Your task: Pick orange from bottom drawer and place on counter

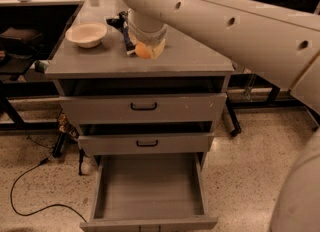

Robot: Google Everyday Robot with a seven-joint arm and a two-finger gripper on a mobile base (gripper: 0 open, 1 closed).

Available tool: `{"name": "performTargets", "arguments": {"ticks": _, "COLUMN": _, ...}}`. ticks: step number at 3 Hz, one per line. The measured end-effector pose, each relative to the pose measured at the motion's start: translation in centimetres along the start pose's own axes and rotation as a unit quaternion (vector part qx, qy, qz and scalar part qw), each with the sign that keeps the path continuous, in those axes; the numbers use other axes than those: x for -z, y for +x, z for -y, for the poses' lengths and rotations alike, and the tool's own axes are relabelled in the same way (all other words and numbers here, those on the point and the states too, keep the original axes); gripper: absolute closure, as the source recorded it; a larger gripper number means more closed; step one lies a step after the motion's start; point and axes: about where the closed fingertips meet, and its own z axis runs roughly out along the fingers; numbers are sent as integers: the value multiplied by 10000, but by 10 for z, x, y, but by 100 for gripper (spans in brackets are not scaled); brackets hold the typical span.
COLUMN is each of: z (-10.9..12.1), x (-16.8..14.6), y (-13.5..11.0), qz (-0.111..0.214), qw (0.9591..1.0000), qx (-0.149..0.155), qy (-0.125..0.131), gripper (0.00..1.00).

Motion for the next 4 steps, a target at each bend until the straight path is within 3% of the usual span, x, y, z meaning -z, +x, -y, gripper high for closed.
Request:
{"name": "performTargets", "arguments": {"ticks": 2, "z": -28, "x": -28, "y": 60, "qz": -119, "qw": 9985, "qx": -518, "qy": -137, "gripper": 100}}
{"name": "performTargets", "arguments": {"ticks": 3, "z": -38, "x": -46, "y": 73, "qz": -19, "qw": 9978, "qx": -616, "qy": -264, "gripper": 82}}
{"name": "performTargets", "arguments": {"ticks": 4, "z": -49, "x": -65, "y": 80, "qz": 114, "qw": 9968, "qx": -660, "qy": -447, "gripper": 50}}
